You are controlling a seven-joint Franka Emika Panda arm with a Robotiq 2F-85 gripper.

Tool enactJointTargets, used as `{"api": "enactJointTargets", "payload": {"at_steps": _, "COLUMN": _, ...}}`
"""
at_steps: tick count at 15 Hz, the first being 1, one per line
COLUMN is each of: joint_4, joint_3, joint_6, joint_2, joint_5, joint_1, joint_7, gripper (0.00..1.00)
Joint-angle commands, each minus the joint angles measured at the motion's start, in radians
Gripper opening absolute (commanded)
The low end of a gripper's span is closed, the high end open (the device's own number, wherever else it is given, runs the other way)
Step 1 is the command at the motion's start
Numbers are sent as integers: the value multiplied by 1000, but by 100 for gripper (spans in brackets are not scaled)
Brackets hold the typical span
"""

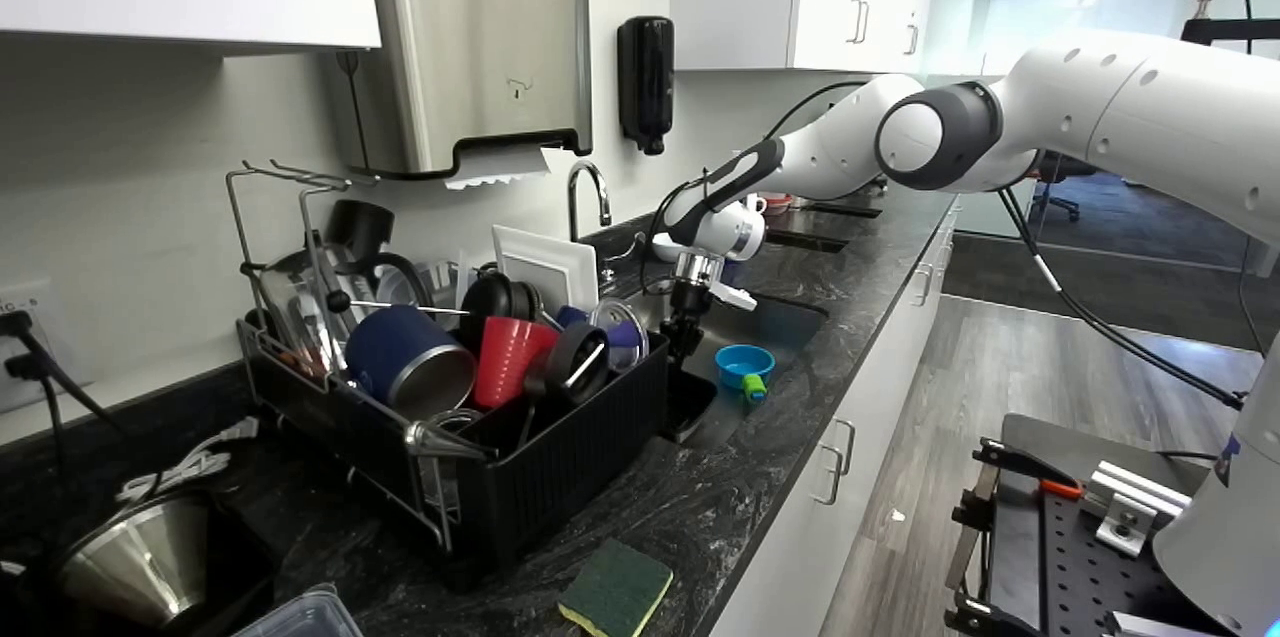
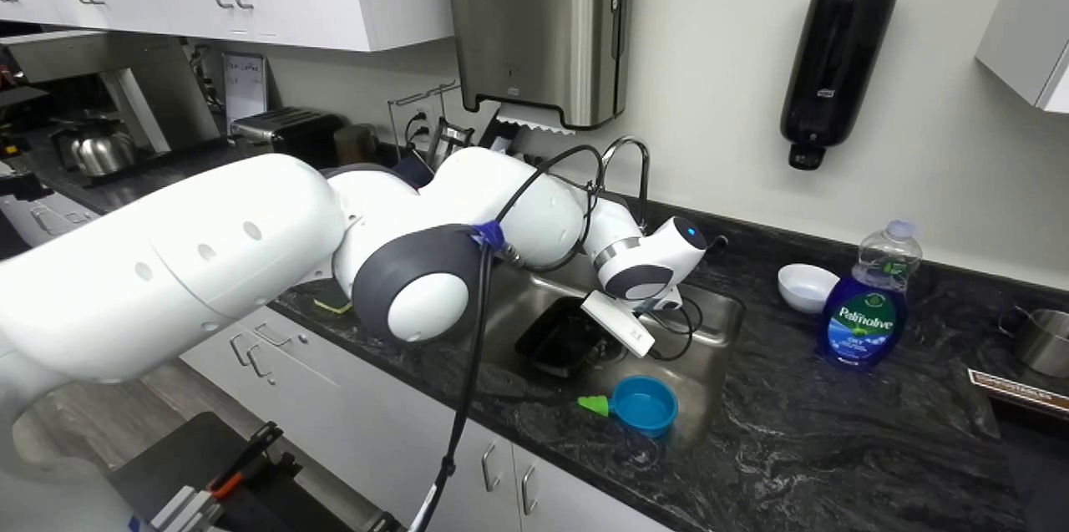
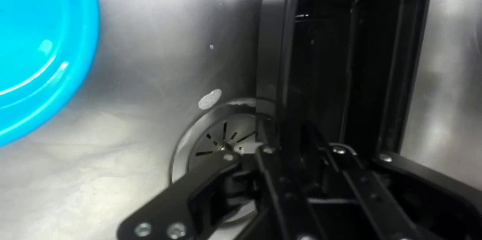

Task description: Remove the black bowl from the dishrack and place it in the sink

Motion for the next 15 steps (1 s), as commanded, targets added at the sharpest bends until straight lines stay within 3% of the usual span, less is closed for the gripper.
{"api": "enactJointTargets", "payload": {"at_steps": 1, "joint_4": 31, "joint_3": 19, "joint_6": -10, "joint_2": 15, "joint_5": 11, "joint_1": -14, "joint_7": -30, "gripper": 54}}
{"api": "enactJointTargets", "payload": {"at_steps": 6, "joint_4": 45, "joint_3": 12, "joint_6": -14, "joint_2": 6, "joint_5": 5, "joint_1": -12, "joint_7": -25, "gripper": 89}}
{"api": "enactJointTargets", "payload": {"at_steps": 8, "joint_4": 60, "joint_3": 3, "joint_6": -12, "joint_2": 3, "joint_5": 0, "joint_1": -13, "joint_7": -17, "gripper": 99}}
{"api": "enactJointTargets", "payload": {"at_steps": 15, "joint_4": 79, "joint_3": -87, "joint_6": 39, "joint_2": -39, "joint_5": -36, "joint_1": 13, "joint_7": 106, "gripper": 100}}
